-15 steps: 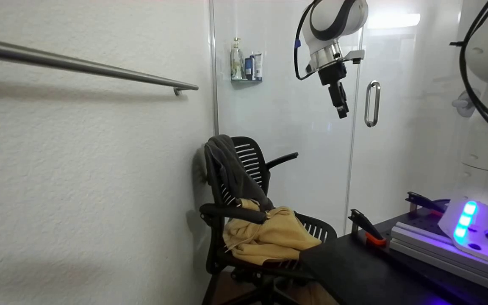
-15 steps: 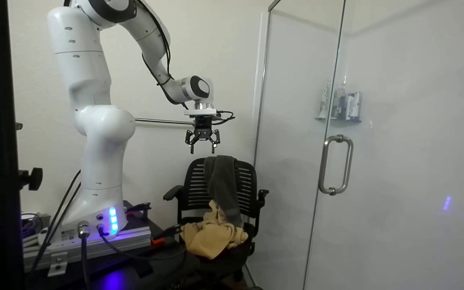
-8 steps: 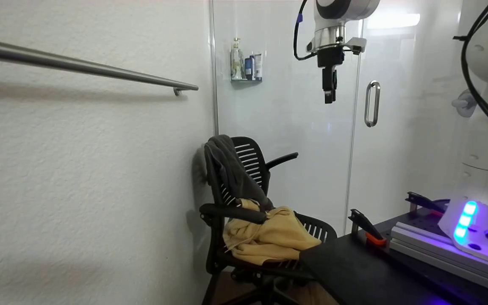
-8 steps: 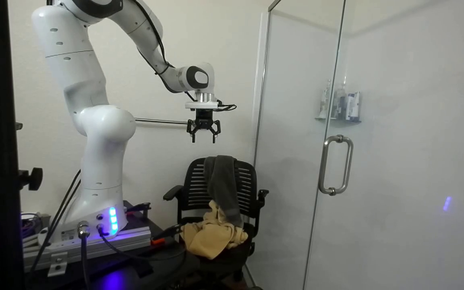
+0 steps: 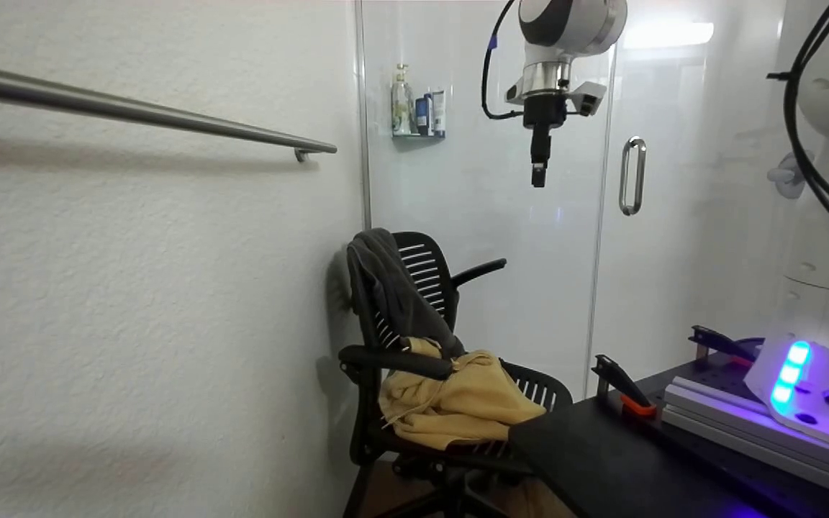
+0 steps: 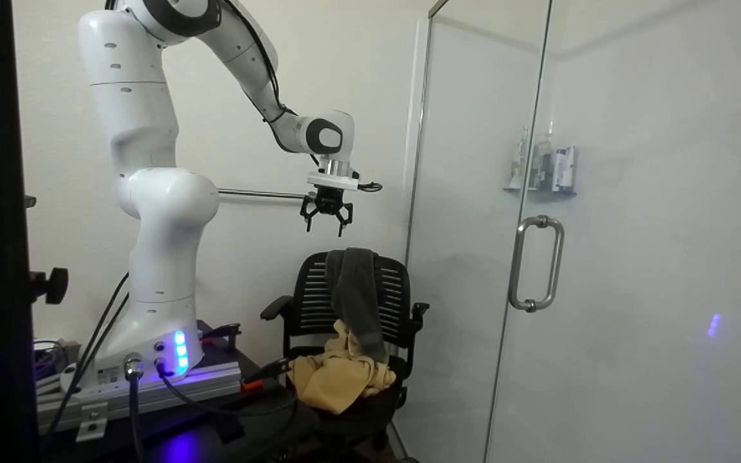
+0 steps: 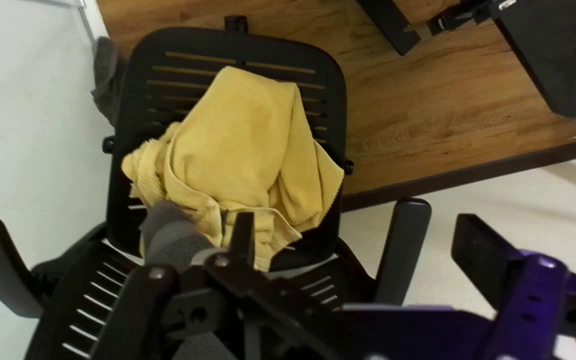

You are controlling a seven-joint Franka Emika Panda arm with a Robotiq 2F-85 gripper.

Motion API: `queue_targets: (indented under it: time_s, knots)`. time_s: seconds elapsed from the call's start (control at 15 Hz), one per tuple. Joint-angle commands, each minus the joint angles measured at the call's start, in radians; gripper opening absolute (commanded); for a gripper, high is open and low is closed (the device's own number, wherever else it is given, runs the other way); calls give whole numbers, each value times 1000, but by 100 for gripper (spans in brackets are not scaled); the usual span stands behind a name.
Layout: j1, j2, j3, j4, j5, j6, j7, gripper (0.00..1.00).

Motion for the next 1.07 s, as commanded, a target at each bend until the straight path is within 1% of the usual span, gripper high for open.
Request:
queue_targets:
  time_s: [0.0,0.13,0.33,0.47,0.53,0.6,0.87,0.93,1.0]
  knots:
    - [9,174,-22,165,164,-66,-226,100]
    - [-23,248,-9,241,220,-123,-328,100]
    - [-65,336,21,347,208,-207,-375,100]
    - [-82,364,43,381,190,-245,-378,100]
    - [-85,350,54,369,178,-249,-352,100]
    - [-92,339,61,344,188,-209,-343,100]
    - [-100,347,75,350,188,-211,-341,100]
    - [-107,349,72,346,193,-204,-350,100]
    - [-118,374,71,363,209,-207,-400,100]
